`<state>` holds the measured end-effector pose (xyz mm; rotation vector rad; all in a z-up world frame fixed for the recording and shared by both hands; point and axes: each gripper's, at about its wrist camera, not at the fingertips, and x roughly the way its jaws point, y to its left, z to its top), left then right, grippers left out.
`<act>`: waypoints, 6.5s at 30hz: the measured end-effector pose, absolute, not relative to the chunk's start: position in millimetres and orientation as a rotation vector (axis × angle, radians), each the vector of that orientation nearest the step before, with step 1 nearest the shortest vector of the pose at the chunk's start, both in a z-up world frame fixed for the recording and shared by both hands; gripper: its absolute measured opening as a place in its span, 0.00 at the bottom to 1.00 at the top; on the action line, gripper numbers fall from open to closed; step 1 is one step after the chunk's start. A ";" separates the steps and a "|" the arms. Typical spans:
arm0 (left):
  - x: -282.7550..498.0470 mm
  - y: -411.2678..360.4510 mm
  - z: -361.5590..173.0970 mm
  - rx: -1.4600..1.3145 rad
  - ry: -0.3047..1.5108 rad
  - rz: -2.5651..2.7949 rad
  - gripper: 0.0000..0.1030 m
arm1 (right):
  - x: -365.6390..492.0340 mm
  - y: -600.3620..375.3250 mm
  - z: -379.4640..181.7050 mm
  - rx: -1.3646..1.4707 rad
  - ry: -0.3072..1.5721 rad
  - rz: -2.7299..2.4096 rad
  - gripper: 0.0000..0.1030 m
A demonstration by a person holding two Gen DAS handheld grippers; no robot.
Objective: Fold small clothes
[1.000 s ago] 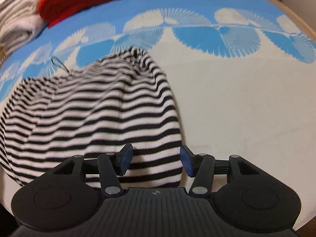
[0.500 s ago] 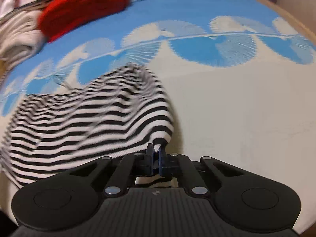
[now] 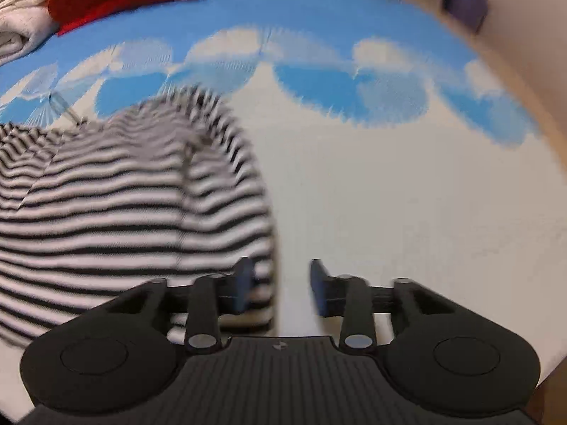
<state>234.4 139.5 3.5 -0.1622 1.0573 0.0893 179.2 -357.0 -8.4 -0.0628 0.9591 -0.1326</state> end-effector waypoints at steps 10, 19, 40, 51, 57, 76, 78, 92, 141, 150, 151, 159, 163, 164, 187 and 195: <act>235.4 67.2 -37.4 0.081 1.287 -0.209 0.36 | 179.6 -325.8 -41.3 -0.132 1.164 0.099 0.40; 243.9 92.6 -17.8 -0.053 1.172 -0.102 0.40 | 179.3 -329.1 -26.6 -0.115 1.062 0.069 0.41; 261.4 136.1 -14.7 -0.186 1.144 0.204 0.49 | 203.7 -325.5 -29.4 -0.160 1.030 -0.041 0.49; 259.2 153.0 1.4 -0.188 1.096 0.214 0.49 | 220.3 -309.2 -10.6 -0.132 0.884 -0.080 0.49; 249.3 165.4 24.8 -0.189 1.055 0.216 0.49 | 236.4 -290.0 -43.8 -0.185 1.077 -0.052 0.49; 160.3 212.3 116.5 -0.167 0.859 0.270 0.49 | 175.2 -278.3 79.8 0.079 0.609 -0.112 0.49; 151.1 210.3 130.9 -0.135 0.808 0.243 0.49 | 171.3 -280.2 83.7 0.123 0.609 -0.090 0.34; 148.3 251.4 107.5 -0.430 0.850 0.311 0.47 | 118.2 -44.2 23.9 -0.139 0.752 0.703 0.21; 157.1 237.7 105.7 -0.406 0.876 0.232 0.48 | 123.4 52.9 -67.7 -0.659 0.676 0.690 0.08; 160.1 231.0 101.1 -0.410 0.903 0.254 0.48 | 112.9 45.9 -22.4 -0.466 0.565 0.692 0.03; 160.2 229.3 100.7 -0.408 0.905 0.257 0.48 | 113.6 42.9 -17.7 -0.437 0.561 0.698 0.03; 166.3 209.9 99.7 -0.370 0.915 0.259 0.48 | 125.2 -4.0 21.4 -0.146 0.575 0.669 0.03; 174.5 196.2 99.3 -0.368 0.917 0.228 0.48 | 131.2 -88.2 61.3 0.161 0.517 0.527 0.03; 177.9 189.9 99.2 -0.359 0.919 0.213 0.48 | 130.2 -112.8 68.1 0.227 0.499 0.475 0.03; 234.9 -11.9 55.6 -0.099 1.044 -0.165 0.49 | 159.4 -419.4 74.3 0.492 0.795 0.104 0.44; 238.9 -53.8 26.1 -0.184 1.139 -0.198 0.56 | 243.3 -409.8 -7.9 0.530 1.072 0.192 0.49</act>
